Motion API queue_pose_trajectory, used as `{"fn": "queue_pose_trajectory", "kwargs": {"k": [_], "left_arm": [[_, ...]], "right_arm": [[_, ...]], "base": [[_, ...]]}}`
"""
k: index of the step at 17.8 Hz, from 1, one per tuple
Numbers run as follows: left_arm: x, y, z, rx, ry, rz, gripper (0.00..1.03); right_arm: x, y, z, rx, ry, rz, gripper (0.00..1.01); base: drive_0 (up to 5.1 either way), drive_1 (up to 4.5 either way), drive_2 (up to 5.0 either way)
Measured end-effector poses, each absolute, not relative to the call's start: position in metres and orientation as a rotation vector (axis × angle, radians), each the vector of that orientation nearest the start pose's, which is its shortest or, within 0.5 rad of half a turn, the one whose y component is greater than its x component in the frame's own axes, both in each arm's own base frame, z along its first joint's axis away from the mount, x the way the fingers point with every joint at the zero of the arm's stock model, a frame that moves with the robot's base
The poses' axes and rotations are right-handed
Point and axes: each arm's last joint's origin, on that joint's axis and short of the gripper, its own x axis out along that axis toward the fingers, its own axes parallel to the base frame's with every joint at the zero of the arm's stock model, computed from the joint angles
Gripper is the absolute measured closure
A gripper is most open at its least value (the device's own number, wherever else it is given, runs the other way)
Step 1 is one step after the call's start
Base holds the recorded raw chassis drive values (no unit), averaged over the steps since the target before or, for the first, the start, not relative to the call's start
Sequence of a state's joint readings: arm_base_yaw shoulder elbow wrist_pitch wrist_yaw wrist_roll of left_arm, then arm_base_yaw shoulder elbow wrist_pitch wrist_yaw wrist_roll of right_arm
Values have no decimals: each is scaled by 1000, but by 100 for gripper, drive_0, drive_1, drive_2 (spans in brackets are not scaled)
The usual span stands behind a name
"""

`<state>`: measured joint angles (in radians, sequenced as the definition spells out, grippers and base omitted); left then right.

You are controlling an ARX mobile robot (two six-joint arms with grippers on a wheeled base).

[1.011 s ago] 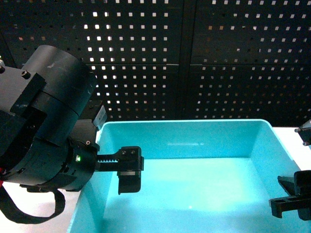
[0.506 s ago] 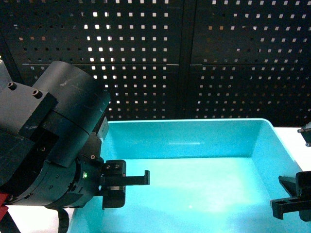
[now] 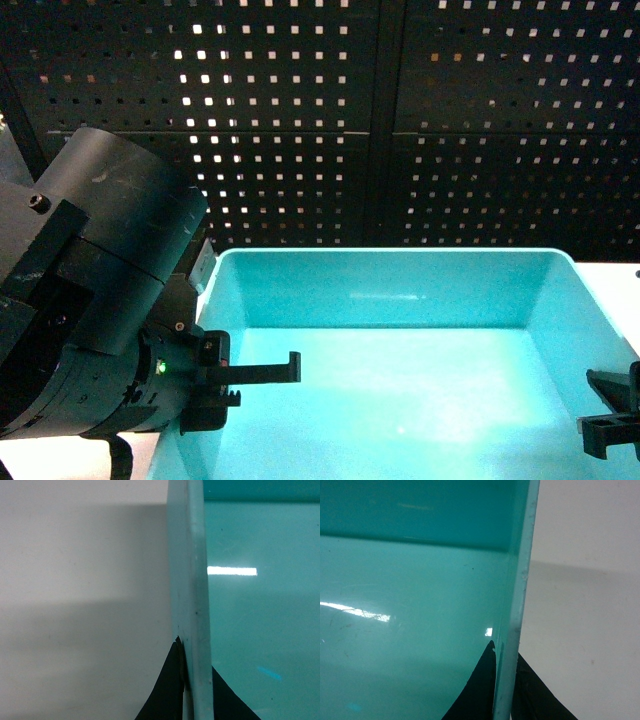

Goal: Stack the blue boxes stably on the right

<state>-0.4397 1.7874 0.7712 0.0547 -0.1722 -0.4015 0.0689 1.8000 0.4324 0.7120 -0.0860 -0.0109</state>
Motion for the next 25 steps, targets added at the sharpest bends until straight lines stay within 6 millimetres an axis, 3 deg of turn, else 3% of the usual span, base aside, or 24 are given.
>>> {"fn": "queue_pose_trajectory", "kwargs": {"k": [2, 3, 5, 9, 11, 15, 17, 20, 25], "left_arm": [[282, -132, 116, -56, 923, -96, 101], [283, -133, 128, -55, 884, -108, 101], [288, -133, 158, -63, 771, -127, 101], [298, -128, 238, -71, 503, -166, 101], [296, -128, 276, -78, 387, -208, 101], [281, -123, 332, -120, 220, -245, 101], [274, -121, 343, -119, 145, -249, 101], [275, -122, 325, -105, 169, -250, 101], [276, -122, 324, -104, 171, -248, 101]], "right_arm": [[264, 13, 85, 10, 650, 137, 94], [267, 10, 100, 15, 613, 133, 94], [276, 9, 135, 14, 510, 133, 94], [289, 9, 222, 19, 267, 142, 94], [287, 5, 258, 26, 195, 143, 94], [275, 2, 328, 27, 8, 163, 94], [270, 2, 339, 20, -51, 160, 94], [271, 2, 331, 10, -17, 151, 94], [273, 3, 328, 10, -12, 153, 94]], "base": [[0, 0, 0], [0, 0, 0], [0, 0, 0], [0, 0, 0], [0, 0, 0], [0, 0, 0], [0, 0, 0], [0, 0, 0], [-119, -119, -119]]}}
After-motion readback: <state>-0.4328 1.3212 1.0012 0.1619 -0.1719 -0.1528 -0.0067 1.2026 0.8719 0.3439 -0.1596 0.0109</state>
